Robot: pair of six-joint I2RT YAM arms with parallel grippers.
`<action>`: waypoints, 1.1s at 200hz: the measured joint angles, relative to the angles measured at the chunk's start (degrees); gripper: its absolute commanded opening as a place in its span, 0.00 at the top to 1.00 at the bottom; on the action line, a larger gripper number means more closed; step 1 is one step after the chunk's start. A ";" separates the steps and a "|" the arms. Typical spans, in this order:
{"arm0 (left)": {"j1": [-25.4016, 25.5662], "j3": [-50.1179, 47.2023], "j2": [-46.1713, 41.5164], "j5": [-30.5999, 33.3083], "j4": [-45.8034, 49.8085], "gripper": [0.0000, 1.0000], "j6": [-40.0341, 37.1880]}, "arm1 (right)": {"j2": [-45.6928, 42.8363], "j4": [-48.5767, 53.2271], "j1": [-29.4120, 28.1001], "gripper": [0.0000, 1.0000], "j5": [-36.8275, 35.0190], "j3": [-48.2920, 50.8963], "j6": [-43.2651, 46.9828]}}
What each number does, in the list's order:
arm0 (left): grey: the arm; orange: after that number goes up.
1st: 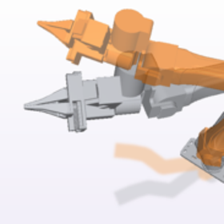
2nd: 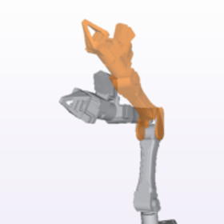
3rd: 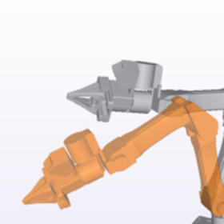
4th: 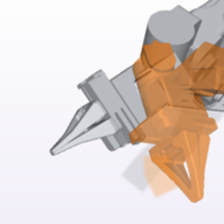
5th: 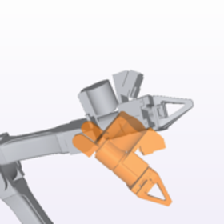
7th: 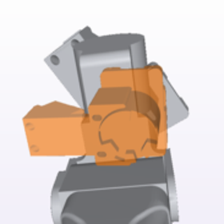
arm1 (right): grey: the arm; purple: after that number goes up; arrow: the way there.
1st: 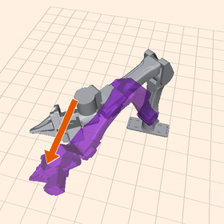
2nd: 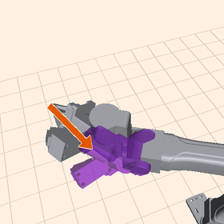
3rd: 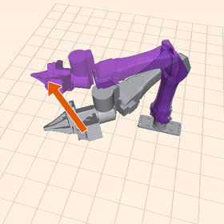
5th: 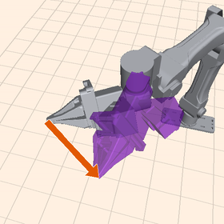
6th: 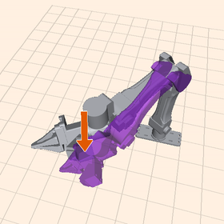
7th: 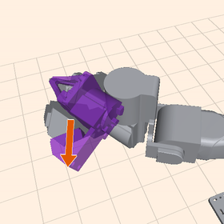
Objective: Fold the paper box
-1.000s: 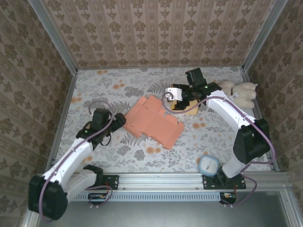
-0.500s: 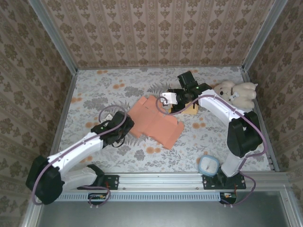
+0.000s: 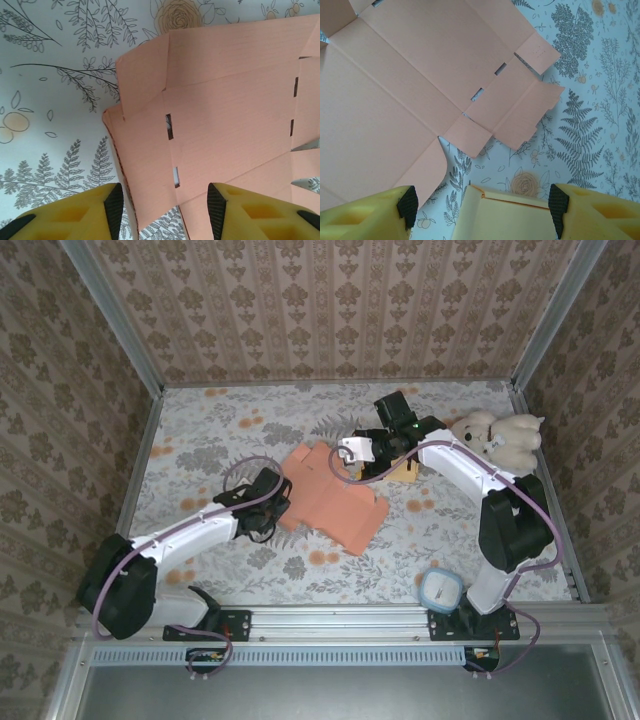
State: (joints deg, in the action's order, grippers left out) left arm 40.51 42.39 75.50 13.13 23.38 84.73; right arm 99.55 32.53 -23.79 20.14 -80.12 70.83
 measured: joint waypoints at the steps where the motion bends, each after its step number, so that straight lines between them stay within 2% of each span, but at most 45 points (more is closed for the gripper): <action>1: 0.00 0.00 0.02 0.00 -0.02 0.50 0.00 | 0.00 0.02 -0.02 0.27 0.00 0.00 0.00; 37: -0.07 -1.18 1.77 -0.92 -1.55 0.53 0.17 | 0.66 0.11 -0.28 0.27 0.00 0.00 0.24; 54: -0.15 -1.97 2.12 -1.16 -1.55 0.63 0.15 | 1.14 0.46 -0.50 0.27 0.00 -0.13 0.66; 71: -0.50 -2.25 2.14 -1.31 -1.55 0.78 0.33 | 1.73 0.87 -0.87 0.27 0.00 -0.57 0.90; 103: -1.11 -2.27 2.12 -0.83 -1.53 0.86 -1.38 | 2.25 0.98 -1.97 0.28 0.00 -1.05 1.03; 117: -1.18 -2.27 1.73 -0.33 -1.55 0.93 -3.17 | 2.27 0.94 -2.54 0.28 0.02 -1.33 1.03; 121: -1.18 -2.27 1.53 -0.20 -1.53 0.99 -4.22 | 2.27 0.96 -2.73 0.28 0.00 -1.49 1.03; 126: -1.18 -2.27 0.96 0.13 -1.68 1.00 -5.25 | 2.27 0.94 -2.97 0.28 0.00 -1.66 1.03; 155: -0.28 -3.96 -6.64 2.60 -6.40 1.00 -19.23 | 2.21 0.96 -4.76 0.28 -0.04 -3.10 1.03; 188: 6.21 -6.82 -21.07 9.70 -13.29 1.00 -40.61 | 1.40 0.46 -8.13 0.28 -1.44 -4.55 0.85; 220: 10.82 -6.95 -25.73 17.57 -18.56 1.00 -59.71 | -0.66 -1.49 -10.51 0.28 -3.54 -5.01 0.37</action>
State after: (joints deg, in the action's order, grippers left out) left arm 51.33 35.44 49.78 30.70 4.82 25.02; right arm 98.89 31.05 -34.30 16.60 -85.12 71.20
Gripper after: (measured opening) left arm 0.049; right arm 0.723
